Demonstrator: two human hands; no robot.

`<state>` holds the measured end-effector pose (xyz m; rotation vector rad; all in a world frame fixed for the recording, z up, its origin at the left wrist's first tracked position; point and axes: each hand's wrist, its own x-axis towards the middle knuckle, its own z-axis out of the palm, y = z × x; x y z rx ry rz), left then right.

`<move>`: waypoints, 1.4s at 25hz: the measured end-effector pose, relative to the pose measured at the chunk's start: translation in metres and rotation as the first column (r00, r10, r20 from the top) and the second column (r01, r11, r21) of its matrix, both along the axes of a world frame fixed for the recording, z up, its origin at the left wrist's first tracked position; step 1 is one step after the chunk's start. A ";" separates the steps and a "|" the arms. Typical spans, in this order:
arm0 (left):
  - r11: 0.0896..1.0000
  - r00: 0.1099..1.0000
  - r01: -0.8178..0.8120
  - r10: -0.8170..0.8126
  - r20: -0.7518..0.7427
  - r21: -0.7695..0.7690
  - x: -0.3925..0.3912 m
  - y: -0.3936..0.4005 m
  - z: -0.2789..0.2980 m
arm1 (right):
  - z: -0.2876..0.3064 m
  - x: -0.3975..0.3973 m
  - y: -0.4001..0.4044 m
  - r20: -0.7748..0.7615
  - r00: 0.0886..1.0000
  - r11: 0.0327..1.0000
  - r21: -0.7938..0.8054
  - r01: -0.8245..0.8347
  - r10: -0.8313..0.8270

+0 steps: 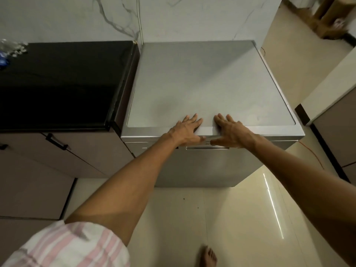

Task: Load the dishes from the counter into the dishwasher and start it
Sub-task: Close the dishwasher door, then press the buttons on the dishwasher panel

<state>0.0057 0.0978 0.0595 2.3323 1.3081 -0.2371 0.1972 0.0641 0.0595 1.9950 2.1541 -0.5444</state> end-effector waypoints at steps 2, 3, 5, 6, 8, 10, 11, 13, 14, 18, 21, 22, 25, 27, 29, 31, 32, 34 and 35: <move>0.999 0.999 -0.023 0.024 0.028 -0.022 0.003 0.007 0.003 | 0.007 0.002 0.012 -0.021 1.000 1.000 -0.028 -0.012 0.011; 0.999 0.998 -0.037 0.038 0.039 -0.025 0.005 0.010 0.003 | 0.011 0.002 0.017 -0.025 1.000 0.999 -0.044 -0.014 0.013; 0.997 0.996 -0.068 0.069 0.056 -0.026 0.009 0.018 0.003 | 0.020 0.001 0.028 -0.050 0.999 0.996 -0.089 -0.014 0.010; 0.996 0.994 -0.085 0.087 0.062 -0.030 0.010 0.022 0.004 | 0.024 0.001 0.034 -0.070 0.998 0.994 -0.108 -0.010 0.003; 0.991 0.990 -0.119 0.123 0.070 -0.062 0.014 0.028 0.005 | 0.027 0.000 0.043 -0.095 0.995 0.992 -0.130 -0.006 -0.006; 0.985 0.983 -0.157 0.163 0.079 -0.078 0.020 0.031 0.009 | 0.029 0.000 0.054 -0.090 0.996 0.993 -0.119 -0.009 -0.001; 0.979 0.976 -0.185 0.193 0.096 -0.085 0.023 0.034 0.012 | 0.030 -0.002 0.059 -0.098 0.995 0.993 -0.118 -0.005 -0.007; 0.963 0.957 -0.251 0.262 0.127 -0.094 0.028 0.040 0.021 | 0.031 -0.008 0.067 -0.111 0.994 0.995 -0.101 -0.002 -0.009; 0.956 0.948 -0.278 0.288 0.136 -0.093 0.030 0.044 0.024 | 0.031 -0.011 0.070 -0.108 0.994 0.997 -0.075 -0.006 -0.003; 0.947 0.924 -0.313 0.320 0.207 -0.066 0.030 0.060 0.032 | 0.036 -0.019 0.097 -0.045 0.999 1.000 -0.006 0.020 -0.020; 0.933 0.900 -0.357 0.358 0.247 -0.053 0.010 0.087 0.037 | 0.052 -0.031 0.134 -0.033 0.999 1.000 -0.003 0.002 -0.002; 0.929 0.895 -0.367 0.366 0.256 -0.044 0.002 0.099 0.039 | 0.057 -0.036 0.149 -0.038 0.999 1.000 0.006 -0.007 0.007; 0.915 0.883 -0.404 0.393 0.259 -0.008 -0.025 0.142 0.045 | 0.078 -0.054 0.198 -0.098 0.995 0.999 0.045 -0.014 0.018; 0.903 0.874 -0.430 0.412 0.258 0.016 -0.043 0.172 0.045 | 0.100 -0.068 0.236 -0.132 0.991 0.996 0.092 -0.005 0.017; 0.910 0.883 -0.415 0.395 0.254 0.026 -0.058 0.196 0.038 | 0.124 -0.082 0.274 -0.176 0.984 0.988 0.156 0.016 0.012; 0.921 0.897 -0.386 0.359 0.259 0.061 -0.070 0.211 0.024 | 0.145 -0.096 0.310 -0.218 0.976 0.973 0.230 0.032 0.019; 0.922 0.899 -0.378 0.344 0.271 0.082 -0.075 0.215 0.017 | 0.155 -0.102 0.326 -0.233 0.972 0.963 0.266 0.041 0.023; 0.922 0.897 -0.366 0.313 0.313 0.126 -0.081 0.220 0.002 | 0.178 -0.114 0.356 -0.245 0.969 0.945 0.322 0.049 0.033; 0.920 0.894 -0.362 0.299 0.333 0.148 -0.084 0.223 -0.005 | 0.188 -0.119 0.371 -0.235 0.971 0.937 0.345 0.049 0.036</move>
